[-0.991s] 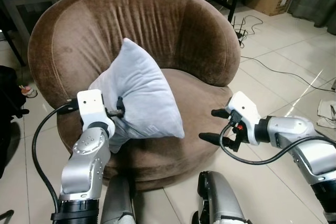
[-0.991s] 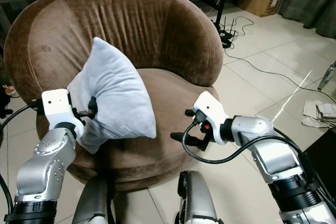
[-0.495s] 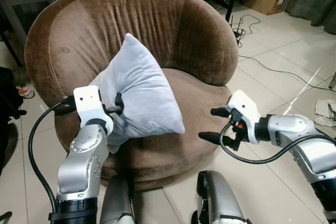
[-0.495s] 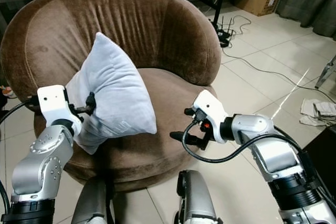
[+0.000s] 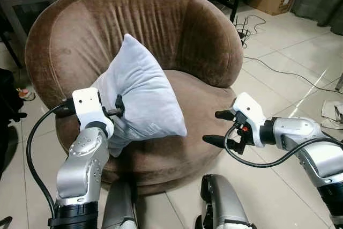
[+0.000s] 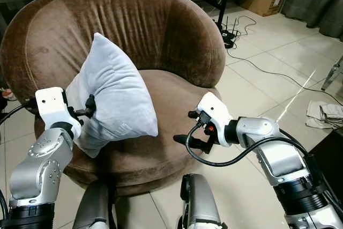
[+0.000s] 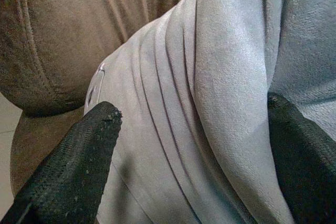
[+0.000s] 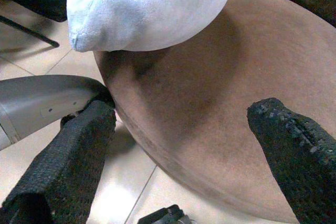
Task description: Move the pillow to the sofa from floor
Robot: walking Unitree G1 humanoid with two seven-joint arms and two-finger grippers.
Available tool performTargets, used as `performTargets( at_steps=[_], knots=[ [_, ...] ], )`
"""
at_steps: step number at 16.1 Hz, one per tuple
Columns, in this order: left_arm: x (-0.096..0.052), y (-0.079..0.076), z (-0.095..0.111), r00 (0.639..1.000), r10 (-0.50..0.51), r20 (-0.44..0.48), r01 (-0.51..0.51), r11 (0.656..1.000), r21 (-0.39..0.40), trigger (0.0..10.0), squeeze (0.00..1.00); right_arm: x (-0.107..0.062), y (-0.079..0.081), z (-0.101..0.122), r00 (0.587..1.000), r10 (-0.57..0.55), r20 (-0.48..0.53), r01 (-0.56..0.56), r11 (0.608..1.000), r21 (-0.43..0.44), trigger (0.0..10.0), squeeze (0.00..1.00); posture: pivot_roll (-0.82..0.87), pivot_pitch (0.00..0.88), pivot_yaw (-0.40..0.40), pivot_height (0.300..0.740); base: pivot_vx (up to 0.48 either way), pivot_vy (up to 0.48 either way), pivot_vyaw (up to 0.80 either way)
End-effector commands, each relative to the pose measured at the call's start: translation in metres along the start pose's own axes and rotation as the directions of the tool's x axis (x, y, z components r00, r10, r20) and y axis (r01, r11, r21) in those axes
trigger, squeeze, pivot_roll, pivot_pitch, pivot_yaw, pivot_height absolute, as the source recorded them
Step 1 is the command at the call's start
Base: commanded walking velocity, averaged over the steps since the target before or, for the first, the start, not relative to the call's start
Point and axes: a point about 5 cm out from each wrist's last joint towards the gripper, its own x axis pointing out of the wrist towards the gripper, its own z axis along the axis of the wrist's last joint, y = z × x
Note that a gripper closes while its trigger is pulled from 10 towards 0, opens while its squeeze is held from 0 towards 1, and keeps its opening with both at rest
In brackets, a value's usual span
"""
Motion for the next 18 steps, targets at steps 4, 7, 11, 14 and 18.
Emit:
performTargets(
  at_steps=[4, 7, 11, 14, 18],
  knots=[
    [-0.001, -0.008, -0.002, 0.997, -0.071, -0.029, 0.071, 0.997, -0.014, 10.0, 1.00, 0.000, 0.002, 0.000, 1.000, 0.012, -0.003, -0.012, 1.000, -0.007, 10.0, 0.00, -0.14, 0.000, -0.044, 0.544, 0.000, 0.000, 0.00],
    [-0.006, -0.029, 0.005, 0.977, -0.213, -0.032, 0.213, 0.977, 0.009, 10.0, 1.00, 0.001, 0.002, -0.001, 1.000, 0.012, -0.006, -0.012, 1.000, -0.008, 10.0, 0.00, -0.14, 0.000, -0.043, 0.544, 0.000, 0.000, 0.00],
    [-0.007, -0.034, 0.014, 0.969, -0.248, -0.012, 0.249, 0.968, 0.027, 10.0, 1.00, 0.002, 0.003, -0.001, 1.000, 0.013, -0.005, -0.013, 1.000, -0.009, 10.0, 0.00, -0.14, 0.000, -0.042, 0.544, 0.000, 0.000, 0.00],
    [-0.006, -0.030, 0.013, 0.974, -0.222, -0.033, 0.224, 0.972, 0.074, 10.0, 1.00, 0.003, 0.003, -0.002, 1.000, 0.013, -0.003, -0.013, 1.000, -0.008, 10.0, 0.00, -0.14, 0.000, -0.039, 0.544, 0.000, 0.000, 0.00],
    [-0.006, -0.035, 0.013, 0.969, -0.241, -0.051, 0.245, 0.964, 0.099, 10.0, 1.00, 0.002, 0.003, -0.002, 1.000, 0.013, -0.005, -0.013, 1.000, -0.007, 10.0, 0.00, -0.14, 0.000, -0.038, 0.544, 0.000, 0.000, 0.00]
  ],
)
